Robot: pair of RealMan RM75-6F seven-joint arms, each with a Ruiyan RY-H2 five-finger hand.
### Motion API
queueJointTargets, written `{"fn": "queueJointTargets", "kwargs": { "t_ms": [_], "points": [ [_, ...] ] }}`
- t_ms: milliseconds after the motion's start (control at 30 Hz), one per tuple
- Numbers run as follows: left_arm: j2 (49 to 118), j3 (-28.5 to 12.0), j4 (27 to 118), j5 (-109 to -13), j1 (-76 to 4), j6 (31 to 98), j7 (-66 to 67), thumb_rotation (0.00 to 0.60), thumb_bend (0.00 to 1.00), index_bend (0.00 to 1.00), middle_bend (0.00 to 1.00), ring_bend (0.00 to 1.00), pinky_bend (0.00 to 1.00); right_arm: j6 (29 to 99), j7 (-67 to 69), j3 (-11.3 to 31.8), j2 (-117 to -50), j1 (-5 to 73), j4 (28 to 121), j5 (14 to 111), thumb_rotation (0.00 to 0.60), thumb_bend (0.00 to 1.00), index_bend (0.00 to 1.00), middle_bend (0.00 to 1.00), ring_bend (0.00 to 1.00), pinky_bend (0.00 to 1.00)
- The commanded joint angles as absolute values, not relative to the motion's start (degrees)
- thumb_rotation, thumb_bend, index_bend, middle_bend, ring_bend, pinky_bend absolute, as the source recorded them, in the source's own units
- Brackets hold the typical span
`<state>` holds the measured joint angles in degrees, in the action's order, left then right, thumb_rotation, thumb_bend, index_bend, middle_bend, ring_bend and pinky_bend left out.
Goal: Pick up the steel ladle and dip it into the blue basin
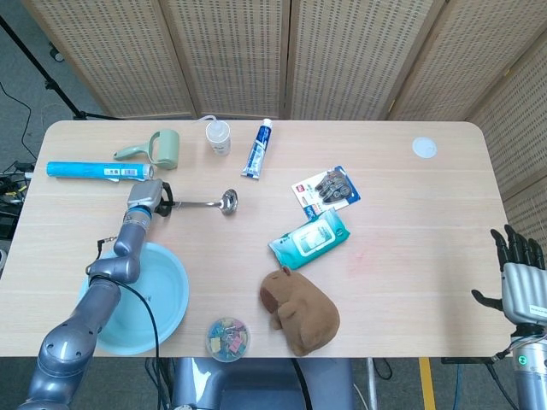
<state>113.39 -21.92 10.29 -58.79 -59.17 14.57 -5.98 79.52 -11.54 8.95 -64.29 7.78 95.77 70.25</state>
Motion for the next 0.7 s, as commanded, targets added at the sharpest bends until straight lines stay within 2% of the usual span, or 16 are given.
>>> {"fn": "queueJointTargets", "kwargs": {
  "t_ms": [33,500,700],
  "points": [
    [112.0,-21.9,11.8,-59.4,-58.8,15.7,-6.7,0.600,0.57,0.81,0.99,0.94,1.00,79.6,-11.5,8.9,-64.3,7.8,95.9,70.4,0.600,0.00,0.00,0.00,0.00,0.00],
    [104.4,-21.1,22.6,-62.1,-55.6,22.2,-9.8,0.600,0.58,0.83,0.99,0.94,1.00,79.5,-11.2,8.6,-64.1,7.8,96.5,70.8,0.600,0.00,0.00,0.00,0.00,0.00],
    [96.7,-19.3,34.2,-65.0,-51.9,27.7,-10.0,0.600,0.59,0.84,0.99,0.94,1.00,79.6,-11.0,8.5,-63.9,7.7,96.9,71.1,0.600,0.00,0.00,0.00,0.00,0.00]
  ]
}}
